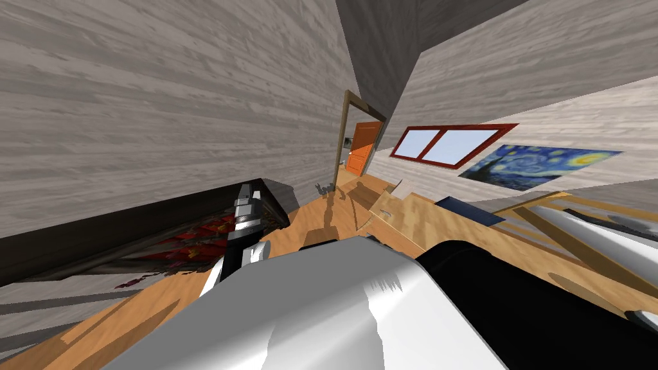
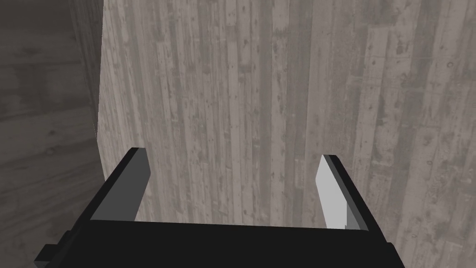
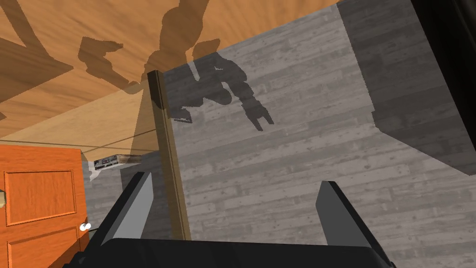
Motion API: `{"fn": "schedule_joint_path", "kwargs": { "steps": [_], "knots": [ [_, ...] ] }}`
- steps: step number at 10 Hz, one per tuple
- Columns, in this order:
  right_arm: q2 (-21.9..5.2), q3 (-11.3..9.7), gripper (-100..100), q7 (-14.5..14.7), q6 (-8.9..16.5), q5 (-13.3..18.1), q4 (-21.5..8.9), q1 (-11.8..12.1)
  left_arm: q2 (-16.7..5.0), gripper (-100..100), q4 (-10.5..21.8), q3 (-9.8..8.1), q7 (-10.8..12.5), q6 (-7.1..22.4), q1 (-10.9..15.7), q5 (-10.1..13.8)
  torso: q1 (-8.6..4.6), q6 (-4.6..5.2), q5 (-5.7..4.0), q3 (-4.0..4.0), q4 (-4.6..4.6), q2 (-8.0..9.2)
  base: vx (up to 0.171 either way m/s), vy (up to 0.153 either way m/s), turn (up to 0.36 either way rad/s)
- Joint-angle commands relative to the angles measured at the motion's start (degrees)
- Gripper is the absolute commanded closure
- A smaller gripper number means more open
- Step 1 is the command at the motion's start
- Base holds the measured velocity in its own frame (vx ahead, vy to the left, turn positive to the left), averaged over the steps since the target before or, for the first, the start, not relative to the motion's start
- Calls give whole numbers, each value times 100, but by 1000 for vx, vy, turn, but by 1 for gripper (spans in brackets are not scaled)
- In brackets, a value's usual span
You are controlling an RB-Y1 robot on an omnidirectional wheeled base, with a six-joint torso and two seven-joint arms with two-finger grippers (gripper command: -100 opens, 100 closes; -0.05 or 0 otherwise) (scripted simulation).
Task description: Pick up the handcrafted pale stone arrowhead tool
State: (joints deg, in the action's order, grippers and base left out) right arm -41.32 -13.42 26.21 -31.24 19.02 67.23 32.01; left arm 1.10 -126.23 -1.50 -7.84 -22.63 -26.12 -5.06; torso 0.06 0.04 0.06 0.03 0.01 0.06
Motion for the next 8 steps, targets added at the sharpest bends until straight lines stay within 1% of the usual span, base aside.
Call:
{"fn": "schedule_joint_path", "kwargs": {
  "steps": [1,2,3,4,5,6,7,8],
  "knots": [
    [-202,-123,-100,99,-59,111,-286,-53,0,0,0,0,0,0,0,0,0,0,0,0,0,0,41,22,191],
    [-202,-123,-100,99,-59,111,-429,-53,0,0,0,1,0,0,1,0,-1,-5,1,-1,0,-4,50,12,94],
    [-390,-232,-100,191,-109,214,-664,-71,0,0,0,0,0,0,0,0,-4,0,-1,-3,-1,-5,76,14,177],
    [-390,-232,-100,191,-109,214,-788,-71,0,0,0,0,0,0,0,0,-5,-5,0,-7,-2,-15,60,1,86],
    [-571,-342,-100,272,-158,315,-944,-92,0,0,0,0,0,0,0,0,-8,0,-1,-7,-2,-11,63,-2,131],
    [-571,-342,-100,272,-158,315,-1078,-92,0,0,0,0,0,0,0,0,-9,-3,-1,-7,-2,-13,54,-7,97],
    [-571,-342,-100,272,-158,315,-1141,-92,0,0,0,0,0,0,0,0,-10,1,-2,-5,-2,-8,22,-6,0],
    [-745,-451,-100,342,-207,413,-1322,-116,0,0,0,0,0,0,0,0,-10,1,-2,1,0,1,43,-14,175]
  ]
}}
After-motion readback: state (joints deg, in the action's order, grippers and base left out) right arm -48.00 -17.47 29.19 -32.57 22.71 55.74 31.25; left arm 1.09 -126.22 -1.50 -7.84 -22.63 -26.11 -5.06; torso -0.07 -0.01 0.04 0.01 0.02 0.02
